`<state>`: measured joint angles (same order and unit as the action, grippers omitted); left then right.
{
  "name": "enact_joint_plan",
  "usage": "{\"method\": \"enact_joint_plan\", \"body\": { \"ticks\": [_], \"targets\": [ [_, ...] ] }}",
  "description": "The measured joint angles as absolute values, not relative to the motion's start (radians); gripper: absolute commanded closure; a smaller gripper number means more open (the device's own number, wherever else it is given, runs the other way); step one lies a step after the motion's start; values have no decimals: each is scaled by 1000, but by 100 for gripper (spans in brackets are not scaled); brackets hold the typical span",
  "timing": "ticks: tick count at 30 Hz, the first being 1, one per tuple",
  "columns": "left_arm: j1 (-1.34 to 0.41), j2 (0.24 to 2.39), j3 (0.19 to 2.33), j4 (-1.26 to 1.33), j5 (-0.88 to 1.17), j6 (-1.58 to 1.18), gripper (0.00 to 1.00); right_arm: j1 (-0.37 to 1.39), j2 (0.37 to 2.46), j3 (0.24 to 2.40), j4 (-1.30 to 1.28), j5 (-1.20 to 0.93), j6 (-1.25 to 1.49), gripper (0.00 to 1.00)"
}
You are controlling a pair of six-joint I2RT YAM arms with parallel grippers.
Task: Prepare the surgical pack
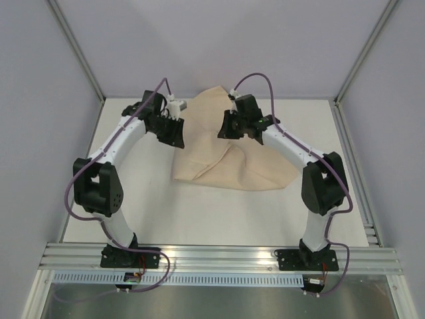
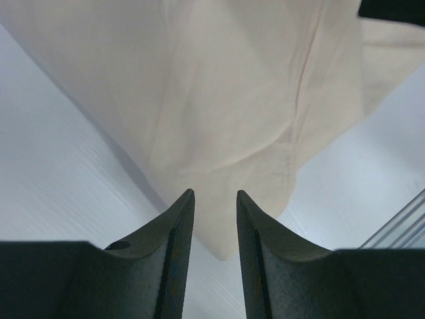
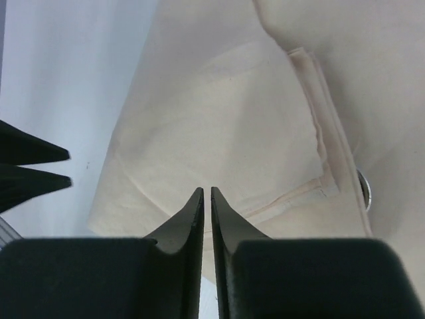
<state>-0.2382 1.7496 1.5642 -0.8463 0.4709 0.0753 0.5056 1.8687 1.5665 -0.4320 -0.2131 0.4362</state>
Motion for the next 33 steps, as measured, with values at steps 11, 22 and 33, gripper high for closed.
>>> {"method": "enact_joint_plan", "body": {
  "ticks": [11, 22, 33],
  "targets": [
    [-305, 1855, 1393, -829, 406, 147, 57, 473, 2061, 1549, -444, -247, 450, 96],
    [-312, 1790, 1369, -839, 411, 172, 41, 336, 1860, 1491, -539, -193, 398, 44],
    [-305, 1670, 1369, -908, 397, 220, 37, -178, 1667, 1181, -594, 3, 413, 32]
  ]
}}
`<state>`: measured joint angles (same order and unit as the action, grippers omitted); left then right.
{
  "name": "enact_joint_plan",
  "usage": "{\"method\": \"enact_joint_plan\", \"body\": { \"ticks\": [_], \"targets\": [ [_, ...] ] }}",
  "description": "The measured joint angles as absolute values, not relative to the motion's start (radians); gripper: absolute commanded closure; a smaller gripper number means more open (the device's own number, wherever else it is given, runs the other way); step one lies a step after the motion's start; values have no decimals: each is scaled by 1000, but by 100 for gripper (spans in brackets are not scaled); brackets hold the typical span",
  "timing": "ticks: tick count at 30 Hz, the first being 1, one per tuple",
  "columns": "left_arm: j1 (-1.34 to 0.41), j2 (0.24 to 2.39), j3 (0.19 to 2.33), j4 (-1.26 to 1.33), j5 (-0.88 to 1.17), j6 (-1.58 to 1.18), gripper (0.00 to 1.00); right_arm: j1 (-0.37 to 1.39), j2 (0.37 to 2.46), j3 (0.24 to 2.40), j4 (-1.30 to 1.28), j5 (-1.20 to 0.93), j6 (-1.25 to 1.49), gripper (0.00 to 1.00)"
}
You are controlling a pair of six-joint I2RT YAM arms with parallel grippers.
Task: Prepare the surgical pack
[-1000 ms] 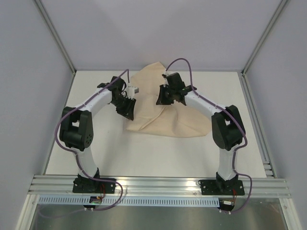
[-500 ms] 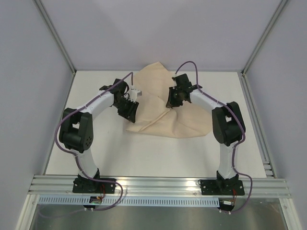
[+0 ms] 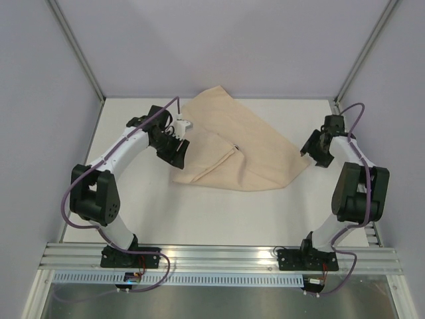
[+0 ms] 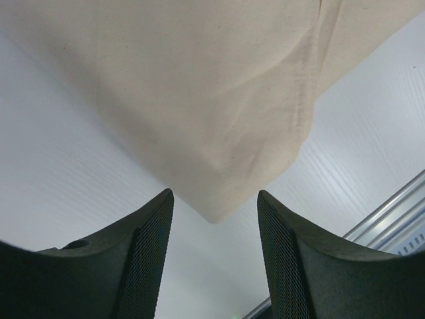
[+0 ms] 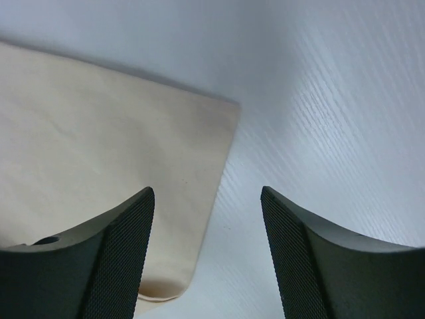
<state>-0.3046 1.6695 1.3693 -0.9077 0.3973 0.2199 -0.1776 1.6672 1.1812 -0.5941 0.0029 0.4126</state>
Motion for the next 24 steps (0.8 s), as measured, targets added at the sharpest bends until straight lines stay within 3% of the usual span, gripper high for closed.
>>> {"method": "enact_joint_plan", "body": {
  "ticks": [4, 7, 13, 14, 17, 24],
  "targets": [
    [-280, 1667, 1348, -907, 384, 229, 37, -185, 1769, 1169, -609, 9, 410, 36],
    [-267, 1668, 1321, -906, 371, 230, 37, -176, 1835, 1176, -613, 2, 406, 44],
    [-267, 1684, 1290, -901, 371, 233, 37, -177, 1858, 1187, -552, -67, 403, 74],
    [-267, 1689, 1289, -900, 371, 233, 37, -178, 1860, 1186, -544, -79, 405, 84],
    [-267, 1703, 1287, -899, 372, 234, 37, -179, 1866, 1184, -526, -111, 412, 100],
    [-258, 1705, 1287, -900, 375, 237, 37, -194, 1860, 1183, -524, -158, 415, 100]
  ]
}}
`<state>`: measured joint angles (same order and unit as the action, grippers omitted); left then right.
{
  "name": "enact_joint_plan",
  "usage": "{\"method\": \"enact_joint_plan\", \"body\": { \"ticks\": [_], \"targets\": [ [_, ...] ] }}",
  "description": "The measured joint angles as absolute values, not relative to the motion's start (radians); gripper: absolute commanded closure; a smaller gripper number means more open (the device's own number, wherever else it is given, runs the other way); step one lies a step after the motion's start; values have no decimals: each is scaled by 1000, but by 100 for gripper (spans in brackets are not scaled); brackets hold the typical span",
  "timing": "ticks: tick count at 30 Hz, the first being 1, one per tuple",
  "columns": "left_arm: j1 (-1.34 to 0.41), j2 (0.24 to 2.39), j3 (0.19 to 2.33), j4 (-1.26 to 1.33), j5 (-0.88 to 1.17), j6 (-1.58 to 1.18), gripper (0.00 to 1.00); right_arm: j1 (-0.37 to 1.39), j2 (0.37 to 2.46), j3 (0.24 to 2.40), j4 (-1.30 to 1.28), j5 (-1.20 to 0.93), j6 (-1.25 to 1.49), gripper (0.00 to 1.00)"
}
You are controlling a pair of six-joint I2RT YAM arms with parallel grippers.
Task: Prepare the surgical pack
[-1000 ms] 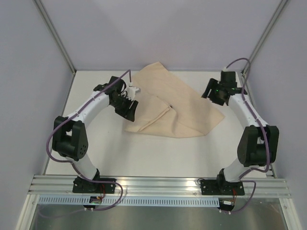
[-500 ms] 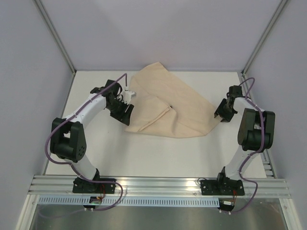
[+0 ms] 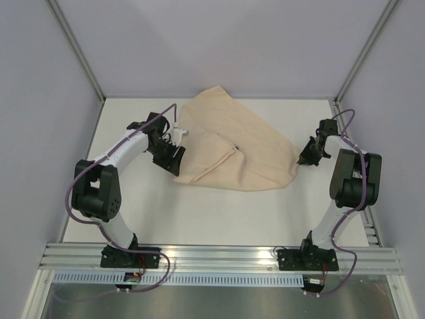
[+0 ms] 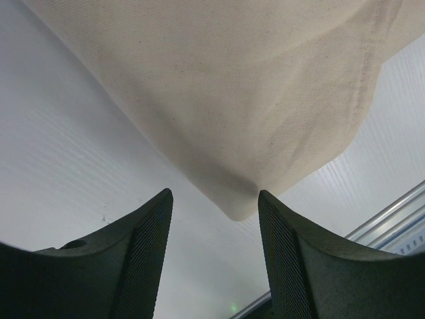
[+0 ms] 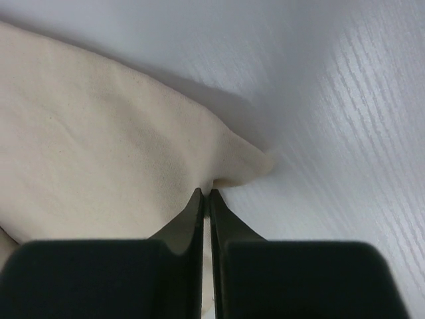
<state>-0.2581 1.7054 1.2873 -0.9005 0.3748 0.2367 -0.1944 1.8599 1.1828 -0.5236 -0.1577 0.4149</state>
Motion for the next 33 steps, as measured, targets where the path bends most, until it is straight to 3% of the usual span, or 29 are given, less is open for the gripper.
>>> {"method": "enact_joint_plan", "body": {
  "ticks": [9, 15, 22, 33],
  "targets": [
    [-217, 1713, 1287, -891, 329, 245, 37, -149, 1650, 1176, -549, -166, 428, 99],
    [-203, 1760, 1288, -875, 297, 245, 39, 66, 1542, 1198, -557, -136, 480, 100],
    [-202, 1819, 1288, -865, 324, 245, 41, 369, 1567, 1321, -500, -154, 616, 99],
    [-209, 1833, 1289, -855, 342, 245, 41, 595, 1797, 1523, -295, -192, 844, 99]
  ]
}}
